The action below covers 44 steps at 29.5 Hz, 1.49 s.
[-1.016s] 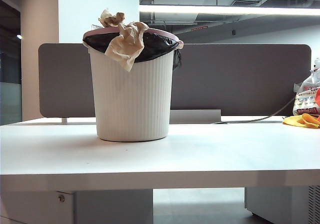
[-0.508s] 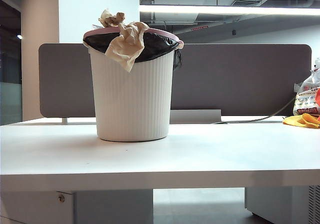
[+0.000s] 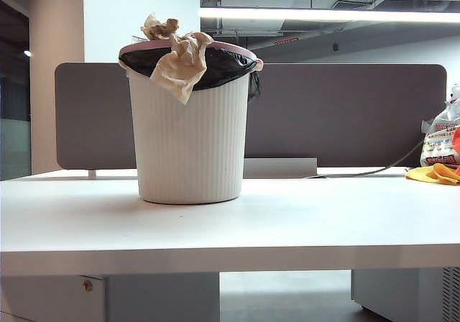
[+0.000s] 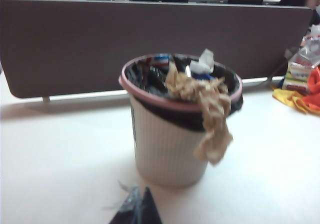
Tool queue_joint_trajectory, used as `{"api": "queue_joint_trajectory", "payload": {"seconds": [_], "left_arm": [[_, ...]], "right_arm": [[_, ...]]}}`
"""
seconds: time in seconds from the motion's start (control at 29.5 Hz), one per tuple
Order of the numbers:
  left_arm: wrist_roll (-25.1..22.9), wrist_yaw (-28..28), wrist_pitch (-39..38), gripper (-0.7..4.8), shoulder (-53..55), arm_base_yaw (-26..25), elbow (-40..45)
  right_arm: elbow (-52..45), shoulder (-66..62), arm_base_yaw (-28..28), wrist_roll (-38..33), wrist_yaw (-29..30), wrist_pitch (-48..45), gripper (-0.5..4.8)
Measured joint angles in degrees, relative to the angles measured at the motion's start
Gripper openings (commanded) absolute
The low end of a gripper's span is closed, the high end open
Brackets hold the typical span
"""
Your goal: Pick up all the trash on the table and put it in the trash can.
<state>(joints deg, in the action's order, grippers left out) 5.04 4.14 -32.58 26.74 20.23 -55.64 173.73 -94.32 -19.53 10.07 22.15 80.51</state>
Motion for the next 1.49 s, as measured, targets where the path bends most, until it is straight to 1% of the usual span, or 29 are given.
{"api": "queue_joint_trajectory", "payload": {"seconds": [0.1,0.2,0.3,0.37,0.47,0.58,0.75,0.85,0.91,0.95,1.02,1.08,1.15,1.22,1.29,1.32,1.42,1.49], "left_arm": [[0.04,-0.11,-1.14,-0.05,-2.25,0.00,3.87],[0.17,-0.46,-1.79,-0.05,-4.35,0.00,7.02],[0.20,-2.27,1.70,-0.05,-6.36,0.00,9.25],[0.20,-2.67,4.72,-0.05,-6.54,0.02,11.26],[0.20,-3.48,6.05,-0.05,-6.38,0.00,14.80],[0.20,-5.35,9.05,-0.05,-6.32,0.02,18.34],[1.09,-5.62,14.51,-0.05,-6.27,0.00,26.27],[1.25,-5.62,17.05,-0.05,-6.27,0.00,29.42],[1.53,-5.62,20.04,-0.05,-6.34,0.00,31.74],[2.47,-5.62,21.64,-0.05,-6.32,0.00,33.18],[5.18,-5.64,23.89,-0.05,-6.29,0.00,35.76],[7.50,-5.62,24.81,-0.05,-6.27,0.00,37.46],[8.46,-5.62,25.46,-0.05,-6.27,0.00,38.84],[8.66,-5.25,26.01,-0.05,-6.36,0.02,40.24],[8.68,-4.13,26.45,-0.05,-6.29,0.02,41.42],[8.63,-3.50,27.19,-0.05,-6.29,0.00,42.12],[8.59,-2.91,31.67,-0.05,-6.32,0.00,44.57],[8.57,-2.82,35.95,-0.05,-6.32,0.00,46.77]], "right_arm": [[0.09,4.50,-0.02,-1.75,0.13,-0.04,-0.09],[0.11,8.81,-0.02,-3.54,-1.44,-0.04,-0.09],[-0.87,12.72,0.00,-5.18,-2.89,-0.07,-0.09],[-3.78,16.59,-0.02,-6.58,-3.15,-0.07,-0.09],[-9.53,22.08,0.00,-7.93,-4.72,-0.17,-0.09],[-19.96,28.55,-0.02,-9.14,-5.09,-0.83,-0.09],[-39.80,37.73,0.11,-8.59,-5.51,-0.74,-0.09],[-53.53,43.69,1.27,-7.56,-5.62,-1.68,-0.09],[-65.18,48.54,2.01,-7.21,-5.31,-4.59,-0.09],[-69.29,50.23,2.12,-7.28,-4.72,-6.58,-0.09],[-81.40,55.39,2.14,-9.38,-3.08,-16.92,-0.08],[-93.35,60.43,2.12,-13.20,-1.86,-27.45,-0.08],[-102.82,63.93,2.12,-15.23,-1.57,-38.14,-0.08],[-114.71,67.84,2.12,-16.66,-1.53,-48.94,-0.08],[-124.28,70.16,2.08,-17.11,-1.53,-56.33,-0.08],[-127.67,70.64,2.08,-17.27,-1.55,-58.58,-0.08],[-140.19,72.67,1.81,-18.21,-1.53,-69.57,-0.08],[-146.75,72.48,1.60,-20.24,-1.44,-75.54,-0.08]]}}
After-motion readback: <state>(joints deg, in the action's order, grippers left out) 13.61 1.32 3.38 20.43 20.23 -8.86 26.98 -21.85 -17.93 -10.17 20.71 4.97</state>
